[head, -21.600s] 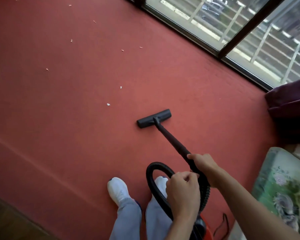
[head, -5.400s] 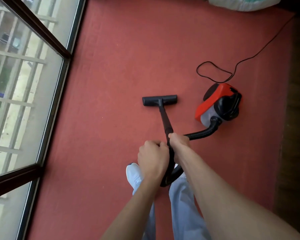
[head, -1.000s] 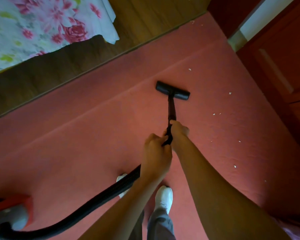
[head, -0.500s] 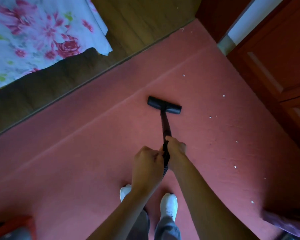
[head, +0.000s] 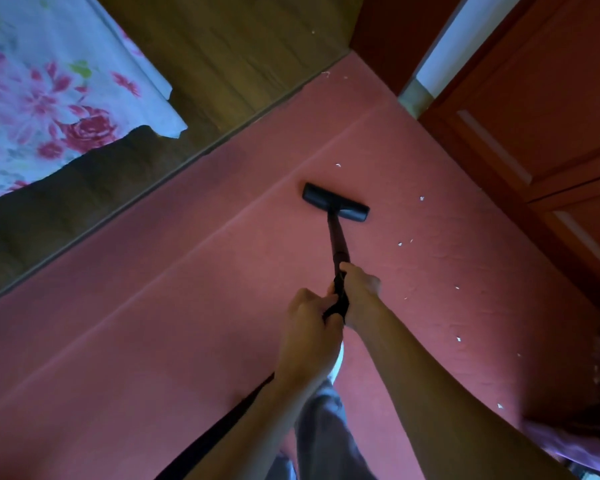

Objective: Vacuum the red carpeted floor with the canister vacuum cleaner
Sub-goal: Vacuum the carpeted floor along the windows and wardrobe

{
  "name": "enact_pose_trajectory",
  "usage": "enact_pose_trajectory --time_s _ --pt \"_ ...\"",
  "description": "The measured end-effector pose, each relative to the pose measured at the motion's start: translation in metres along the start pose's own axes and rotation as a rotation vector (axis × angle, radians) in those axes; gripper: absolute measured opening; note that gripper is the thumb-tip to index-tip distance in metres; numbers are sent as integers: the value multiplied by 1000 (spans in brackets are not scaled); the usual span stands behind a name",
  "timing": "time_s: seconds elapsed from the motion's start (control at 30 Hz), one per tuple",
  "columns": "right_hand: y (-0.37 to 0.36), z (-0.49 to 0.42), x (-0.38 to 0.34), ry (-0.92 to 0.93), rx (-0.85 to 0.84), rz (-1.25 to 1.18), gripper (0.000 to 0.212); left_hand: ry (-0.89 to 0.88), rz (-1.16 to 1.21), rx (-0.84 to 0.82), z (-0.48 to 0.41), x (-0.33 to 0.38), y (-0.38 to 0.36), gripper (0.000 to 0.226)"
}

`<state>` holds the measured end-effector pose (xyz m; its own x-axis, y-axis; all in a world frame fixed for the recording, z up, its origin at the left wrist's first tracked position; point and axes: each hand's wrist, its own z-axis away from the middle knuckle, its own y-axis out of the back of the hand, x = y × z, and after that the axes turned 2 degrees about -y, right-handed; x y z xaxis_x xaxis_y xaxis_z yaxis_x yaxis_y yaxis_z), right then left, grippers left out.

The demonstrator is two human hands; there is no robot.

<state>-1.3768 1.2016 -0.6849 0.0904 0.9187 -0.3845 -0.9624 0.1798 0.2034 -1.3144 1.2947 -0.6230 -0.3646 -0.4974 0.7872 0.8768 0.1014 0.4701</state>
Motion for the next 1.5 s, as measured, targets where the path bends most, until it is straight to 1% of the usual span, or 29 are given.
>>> enact_pose_trajectory --time_s 0.13,0.23,0.3,0.33,0.4,0.53,0.6,0.7,0.77,0.87,1.0,1.13,1.23,1.3,1.4,1.5 --pt "-9 -19 -16 -7 -4 -6 22 63 4 8 -27 8 -8 28" --pt "-12 -32 -38 -11 -13 -20 22 94 -21 -38 -51 19 -12 28" --pt "-13 -40 -56 -16 -15 -20 22 105 -49 -38 -66 28 -16 35" --pt "-14 -44 -66 -15 -17 -20 21 114 -45 -27 -74 33 -20 31" --pt "-15 -51 -88 -11 -21 -26 19 112 -49 -6 -91 47 -25 20" --pt "-23 -67 -134 22 -35 -7 16 53 -59 16 -127 72 -31 20" --pt "-27 -74 -153 52 -25 30 15 60 -29 7 -143 81 -32 19" --pt "-24 -84 -173 77 -7 101 21 95 4 -14 -157 93 -38 22" --pt "-19 -89 -183 48 -40 66 20 74 32 -17 -161 104 -41 25" --pt "-16 -89 -189 6 -90 12 20 97 30 33 -162 113 -45 22" --pt "-18 -80 -177 -31 -92 17 26 208 37 135 -159 108 -42 19" --pt "-13 -59 -155 -103 -123 -40 27 205 4 193 -142 97 -33 27" --pt "-12 -51 -143 -117 -145 -66 30 173 -15 187 -127 94 -27 30" --pt "-15 -52 -144 -101 -130 -71 29 132 -19 172 -126 96 -24 26" --pt "-24 -58 -153 -69 -111 -64 27 124 -1 138 -135 96 -21 22" --pt "-32 -64 -161 -39 -95 -47 21 157 -3 65 -146 96 -23 31"
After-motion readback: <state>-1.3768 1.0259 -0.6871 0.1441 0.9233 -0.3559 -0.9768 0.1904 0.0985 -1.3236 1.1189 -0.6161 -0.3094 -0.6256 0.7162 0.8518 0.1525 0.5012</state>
